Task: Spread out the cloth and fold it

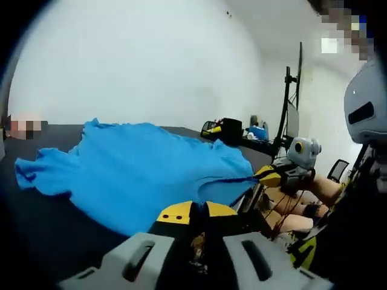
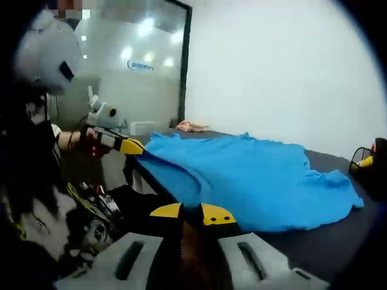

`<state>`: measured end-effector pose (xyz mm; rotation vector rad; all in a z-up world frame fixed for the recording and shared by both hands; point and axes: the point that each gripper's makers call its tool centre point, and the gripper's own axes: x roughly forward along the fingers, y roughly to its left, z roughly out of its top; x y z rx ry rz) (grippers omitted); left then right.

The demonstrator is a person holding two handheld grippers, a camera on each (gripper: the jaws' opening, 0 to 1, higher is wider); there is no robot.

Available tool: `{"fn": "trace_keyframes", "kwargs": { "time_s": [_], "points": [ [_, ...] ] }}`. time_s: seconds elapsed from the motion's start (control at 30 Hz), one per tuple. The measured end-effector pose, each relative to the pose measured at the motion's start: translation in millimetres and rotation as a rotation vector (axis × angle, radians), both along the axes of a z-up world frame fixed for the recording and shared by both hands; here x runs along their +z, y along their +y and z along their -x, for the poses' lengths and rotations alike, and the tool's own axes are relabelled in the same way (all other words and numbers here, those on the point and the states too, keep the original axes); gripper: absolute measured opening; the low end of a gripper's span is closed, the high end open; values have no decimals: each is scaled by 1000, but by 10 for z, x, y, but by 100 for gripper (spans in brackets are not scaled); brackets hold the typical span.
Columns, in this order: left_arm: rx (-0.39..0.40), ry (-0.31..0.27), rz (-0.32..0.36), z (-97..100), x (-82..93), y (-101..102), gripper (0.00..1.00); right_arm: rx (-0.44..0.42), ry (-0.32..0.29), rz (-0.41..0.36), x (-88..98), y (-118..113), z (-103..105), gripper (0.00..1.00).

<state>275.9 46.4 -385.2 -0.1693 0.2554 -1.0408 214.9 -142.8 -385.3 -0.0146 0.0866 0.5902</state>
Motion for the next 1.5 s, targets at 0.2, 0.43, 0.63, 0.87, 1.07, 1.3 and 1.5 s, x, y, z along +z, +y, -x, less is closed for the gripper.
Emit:
{"fn": "trace_keyframes", "kwargs": {
  "time_s": [0.2, 0.43, 0.63, 0.87, 1.07, 1.3, 1.5],
  "points": [
    [422, 105, 188, -885, 160, 1137, 19, -228, -109, -267, 528, -891, -145, 17],
    [732, 40, -147, -1413, -430, 2299, 15, -318, -168, -319, 619, -1332, -166, 31],
    [599, 11, -196, -1694, -422, 1978, 21, -285, -134, -361, 592, -1247, -320, 29],
    [219, -56, -274, -1521, -232, 1680, 0, -303, -153, -364, 682, -1311, -383, 29],
    [92, 11, -394, -1386, -377, 2022, 0, -369, -159, -346, 704, -1517, -446, 29],
    [317, 26, -286, -1531, -383, 2231, 3, -580, -167, -140, 618, -1934, -473, 30],
    [332, 118, 287, -1373, 238, 2066, 27, -798, -90, -134, 419, -2547, -369, 32]
  ]
}}
